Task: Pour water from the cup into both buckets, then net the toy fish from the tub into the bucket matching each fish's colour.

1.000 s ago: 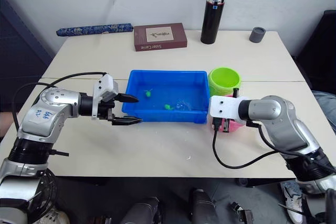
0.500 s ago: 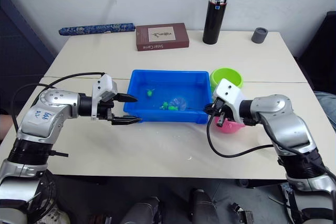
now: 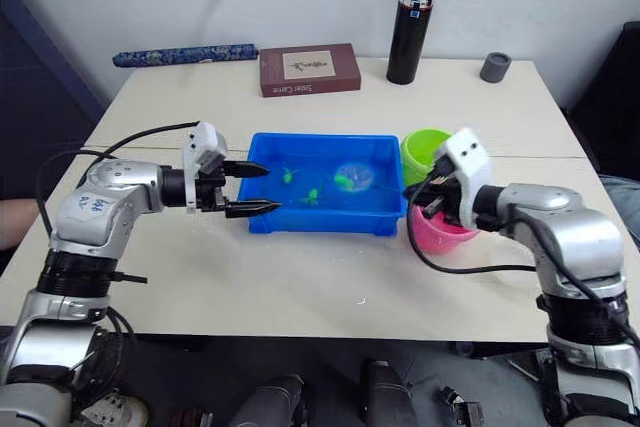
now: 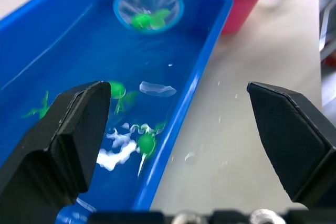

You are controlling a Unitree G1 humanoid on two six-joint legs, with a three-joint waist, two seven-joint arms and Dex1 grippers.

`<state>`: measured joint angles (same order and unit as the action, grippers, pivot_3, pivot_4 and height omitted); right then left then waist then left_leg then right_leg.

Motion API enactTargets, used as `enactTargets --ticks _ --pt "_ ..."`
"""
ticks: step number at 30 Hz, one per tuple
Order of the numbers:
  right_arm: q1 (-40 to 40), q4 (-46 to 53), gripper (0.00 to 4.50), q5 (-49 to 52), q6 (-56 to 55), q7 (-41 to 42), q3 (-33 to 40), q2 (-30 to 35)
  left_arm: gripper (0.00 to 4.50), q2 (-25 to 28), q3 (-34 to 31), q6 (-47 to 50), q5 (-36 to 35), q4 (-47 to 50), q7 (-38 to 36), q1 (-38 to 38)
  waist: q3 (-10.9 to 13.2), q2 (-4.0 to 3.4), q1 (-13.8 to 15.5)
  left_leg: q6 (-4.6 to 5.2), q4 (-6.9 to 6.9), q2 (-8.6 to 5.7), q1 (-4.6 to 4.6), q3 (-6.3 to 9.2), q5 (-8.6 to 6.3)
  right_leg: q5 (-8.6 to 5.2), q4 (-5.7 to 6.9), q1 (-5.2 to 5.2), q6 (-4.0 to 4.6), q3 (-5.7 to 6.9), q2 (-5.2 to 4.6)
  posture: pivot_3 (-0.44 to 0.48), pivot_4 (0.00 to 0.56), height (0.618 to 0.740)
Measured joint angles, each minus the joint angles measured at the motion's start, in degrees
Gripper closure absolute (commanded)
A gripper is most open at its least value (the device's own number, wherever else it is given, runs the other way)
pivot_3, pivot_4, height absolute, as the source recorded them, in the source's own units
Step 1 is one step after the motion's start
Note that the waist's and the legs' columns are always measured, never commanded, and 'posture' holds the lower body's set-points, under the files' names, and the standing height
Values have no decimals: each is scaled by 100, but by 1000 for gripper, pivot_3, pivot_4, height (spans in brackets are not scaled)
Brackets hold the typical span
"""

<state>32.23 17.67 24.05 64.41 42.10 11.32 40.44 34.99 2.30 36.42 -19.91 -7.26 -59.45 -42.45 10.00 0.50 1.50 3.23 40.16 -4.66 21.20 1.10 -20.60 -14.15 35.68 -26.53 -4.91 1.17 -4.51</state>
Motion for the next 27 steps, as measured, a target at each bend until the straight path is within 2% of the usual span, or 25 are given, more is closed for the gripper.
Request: enactTargets --ticks 5,9,11,16,20,23,27 --pt "9 38 4500 -108 36 -592 548 258 18 -410 0 -124 -46 -93 61 -188 0 0 -6 0 0 -1 0 -1 0 0 0 0 0 0 0 0 150 740" --pt "-13 -83 4500 -525 -538 -948 517 623 18 -595 12 -462 11 -466 109 -367 -2 -3 -22 0 -4 -1 -2 -8 0 0 4 -5 0 -5 1 0 150 740" --pt "-75 -221 4500 -871 -1132 -959 240 924 18 -671 30 -579 30 -603 107 -419 -1 -3 -32 -1 -6 0 -3 -10 0 0 3 -5 0 -5 3 0 150 740" --pt "-482 -749 4500 -2843 -4354 -927 -1281 2135 18 -740 62 -825 78 -852 101 -498 -1 -4 -33 -1 -7 -3 -3 -17 1 0 2 -9 0 -8 4 0 150 740" --pt "-605 -1213 4500 -4316 -6480 -1075 -1990 2887 18 -747 62 -968 111 -960 91 -623 -1 -4 -30 -2 -6 -2 -3 -16 1 0 -2 -8 0 -7 4 0 150 740" --pt "-608 -1590 4500 -5191 -7445 -1356 -2214 3146 18 -739 56 -1066 128 -1122 53 -670 -1 -4 -28 -2 -4 -3 -4 -16 1 0 -8 -5 0 -7 4 0 150 740" --pt "-352 -1965 4500 -5448 -7832 -1432 -2193 3104 18 -773 56 -1167 185 -1361 49 -795 -1 -4 -32 -5 -3 0 -4 -16 3 0 -12 -6 0 -6 6 0 150 740"
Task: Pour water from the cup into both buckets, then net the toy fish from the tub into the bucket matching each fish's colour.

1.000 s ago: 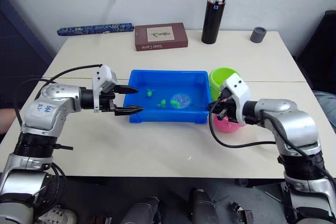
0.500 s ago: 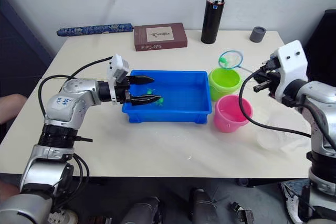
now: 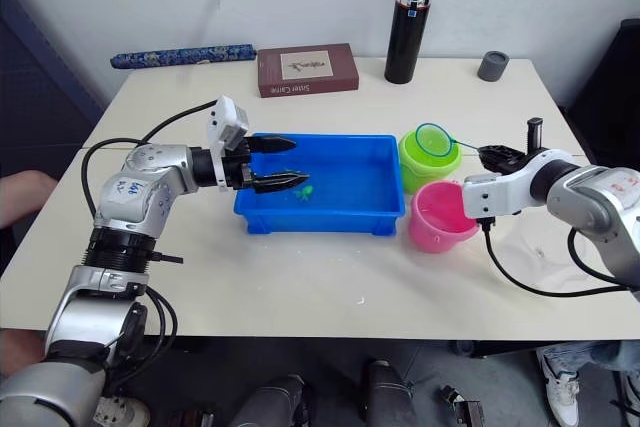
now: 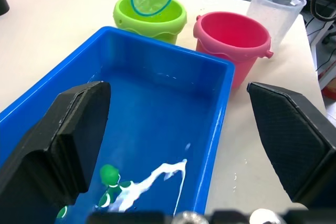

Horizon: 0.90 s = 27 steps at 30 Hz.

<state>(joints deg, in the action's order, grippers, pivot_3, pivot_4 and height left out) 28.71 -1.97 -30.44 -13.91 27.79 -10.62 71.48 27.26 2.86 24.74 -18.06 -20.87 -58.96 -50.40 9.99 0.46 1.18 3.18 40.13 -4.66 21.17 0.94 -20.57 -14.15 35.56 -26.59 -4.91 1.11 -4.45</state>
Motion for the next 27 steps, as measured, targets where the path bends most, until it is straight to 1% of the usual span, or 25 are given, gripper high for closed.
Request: enactTargets --ticks 2,3,4,7,8,9,11,13,15,16,18,21,23,27 --pt "48 -77 4500 -22 -95 -9 46 -6 18 -4 0 -52 20 -35 -1 -71 0 0 -4 0 -3 2 0 1 0 0 1 0 0 0 2 0 150 740" --pt "61 -97 4500 67 -64 27 149 -93 18 0 -2 -98 27 -36 -9 -88 0 0 -10 -1 -5 3 -1 1 0 0 5 0 0 -1 2 0 150 740" --pt "68 -90 4500 338 107 88 369 -335 18 2 -3 -116 32 -46 -20 -87 0 0 -25 -1 -3 8 -1 2 0 0 3 4 1 2 6 0 150 740" --pt "174 240 4500 1590 1301 491 995 -1248 18 65 0 -172 58 -62 -83 -69 0 1 -62 -3 2 11 -1 5 1 1 7 7 2 5 6 0 150 740" --pt "254 474 4500 2115 1884 750 1135 -1551 18 196 9 -240 119 -64 -129 -27 0 0 -91 -3 1 13 -2 6 2 1 10 6 3 6 7 0 150 740" --pt "278 678 4500 2445 2234 935 1160 -1682 18 315 12 -286 187 -88 -161 12 0 0 -110 -5 0 15 -2 7 2 2 11 5 4 6 9 0 150 740" --pt "339 1080 4500 2977 2966 1330 1143 -1900 18 601 6 -381 302 -162 -195 167 0 -2 -125 -5 -2 16 -2 9 1 2 12 5 5 7 9 0 150 740" --pt "388 1349 4500 3201 3470 1567 1006 -2075 18 859 2 -386 394 -205 -207 349 0 -1 -117 -5 -2 16 1 12 1 2 10 5 6 9 8 0 150 740" --pt "391 1448 4500 3262 3729 1669 814 -2210 18 1052 -2 -384 475 -197 -223 499 0 -1 -116 -5 -2 14 0 11 1 2 8 6 6 7 6 0 150 740" --pt "408 1464 4500 3280 3935 1754 601 -2393 18 1277 -3 -383 517 -76 -253 710 0 -1 -118 -4 -2 14 0 11 1 2 8 6 6 6 5 0 150 740" --pt "367 1431 4500 3325 4179 1865 330 -2568 18 1478 -25 -334 529 95 -274 962 0 -1 -115 -4 -3 12 4 11 1 2 9 2 6 5 4 0 150 740" --pt "396 1364 4500 3435 4568 1947 144 -2923 18 1707 -64 -177 524 514 -273 1343 0 -1 -86 -3 -1 11 5 14 0 2 9 3 6 7 1 0 150 740" --pt "415 1342 4500 3553 4835 2026 62 -3030 18 1790 -82 -101 516 737 -237 1489 0 -1 -61 -3 -1 10 5 14 0 2 9 4 6 7 1 0 150 740" --pt "569 1271 4500 3843 5401 2253 -36 -3188 18 1834 -248 45 507 973 -43 1594 0 -1 -50 -3 -1 10 4 14 0 2 11 3 6 7 2 0 150 740"
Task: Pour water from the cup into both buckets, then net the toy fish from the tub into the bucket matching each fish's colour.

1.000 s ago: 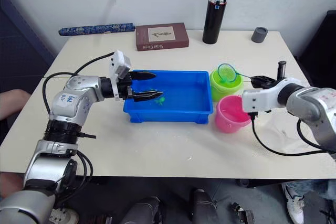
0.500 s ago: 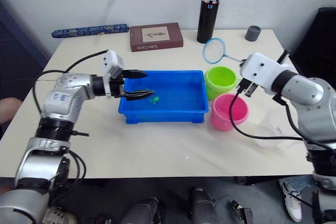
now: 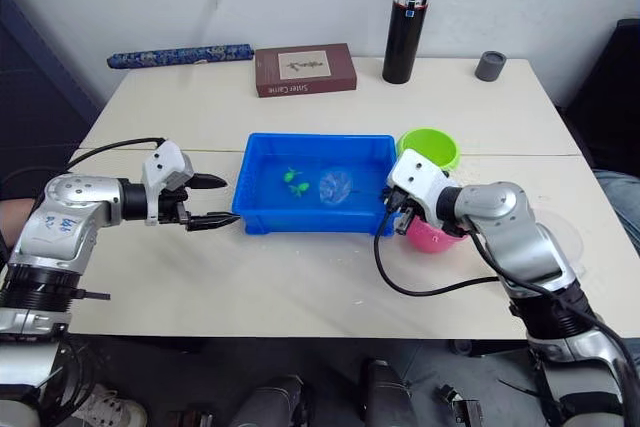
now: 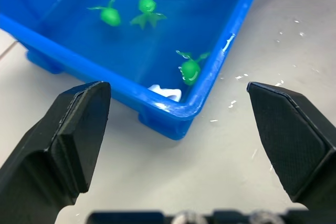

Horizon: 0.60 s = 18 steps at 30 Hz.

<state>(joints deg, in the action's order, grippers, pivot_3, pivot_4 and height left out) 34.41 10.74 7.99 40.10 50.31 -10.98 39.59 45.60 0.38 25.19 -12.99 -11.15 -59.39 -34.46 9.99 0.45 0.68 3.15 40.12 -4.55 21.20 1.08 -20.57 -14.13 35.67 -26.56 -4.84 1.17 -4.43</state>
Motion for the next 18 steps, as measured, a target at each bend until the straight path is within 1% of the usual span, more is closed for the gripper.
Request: enactTargets --ticks 3,6,10,14,18 --pt "170 -100 4500 125 279 154 -124 -61 18 36 -89 85 -23 195 59 111 0 0 -8 0 -2 0 -1 0 0 0 0 0 0 0 0 0 150 740" --pt "363 -464 4500 143 363 176 -270 -280 18 39 -170 178 -40 261 135 214 0 0 -44 0 -2 0 -2 0 0 0 2 0 0 1 0 0 150 740" --pt "741 -1074 4500 90 337 138 -477 -611 18 47 -262 287 -81 525 243 364 0 0 -80 0 -4 0 -2 0 0 0 1 -2 1 2 1 0 150 740" --pt "1006 -1659 4500 -27 160 110 -535 -828 18 55 -359 370 -137 685 323 454 0 0 -86 0 -4 0 -2 0 0 0 1 -2 1 2 1 0 150 740" --pt "1117 -1933 4500 -20 91 83 -529 -1056 18 62 -419 436 -180 823 376 521 0 0 -89 -1 -5 0 -2 0 0 -1 1 -3 1 3 1 0 150 740"
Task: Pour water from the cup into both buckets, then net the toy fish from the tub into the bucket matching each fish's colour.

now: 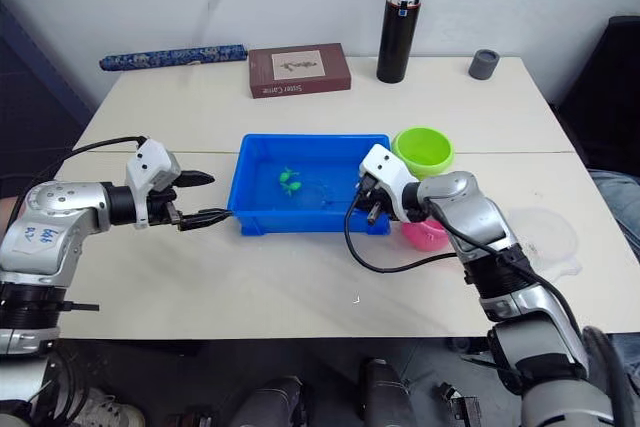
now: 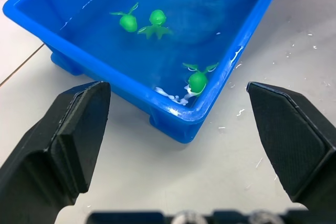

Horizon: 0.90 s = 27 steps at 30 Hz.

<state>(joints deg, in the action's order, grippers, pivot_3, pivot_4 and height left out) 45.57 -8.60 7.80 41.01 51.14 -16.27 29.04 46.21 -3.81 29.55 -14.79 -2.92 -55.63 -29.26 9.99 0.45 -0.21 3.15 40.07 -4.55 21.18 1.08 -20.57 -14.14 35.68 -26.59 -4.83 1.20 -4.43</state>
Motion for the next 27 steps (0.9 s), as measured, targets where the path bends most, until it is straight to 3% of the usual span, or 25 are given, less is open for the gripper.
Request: enactTargets --ticks 4,14,24,27 --pt "1 5 4500 191 173 -67 149 -262 18 0 -12 36 -35 22 54 7 0 0 3 0 1 0 0 0 0 0 1 0 0 0 0 0 150 740" --pt "-8 151 4500 337 398 -69 343 -223 18 -49 -8 26 -64 -31 81 -171 0 0 0 0 0 0 1 0 0 0 2 -2 0 1 0 0 150 740" --pt "-501 1910 4500 1140 1534 -285 1487 516 18 -695 5 182 -507 -423 -24 -841 0 0 32 0 2 -4 4 4 0 0 0 0 0 4 -3 0 150 740" --pt "-809 2417 4500 1393 2082 -487 2140 979 18 -1033 180 141 -566 -538 -159 -1060 0 0 49 0 2 -5 6 3 0 0 -2 0 0 3 -5 0 150 740"
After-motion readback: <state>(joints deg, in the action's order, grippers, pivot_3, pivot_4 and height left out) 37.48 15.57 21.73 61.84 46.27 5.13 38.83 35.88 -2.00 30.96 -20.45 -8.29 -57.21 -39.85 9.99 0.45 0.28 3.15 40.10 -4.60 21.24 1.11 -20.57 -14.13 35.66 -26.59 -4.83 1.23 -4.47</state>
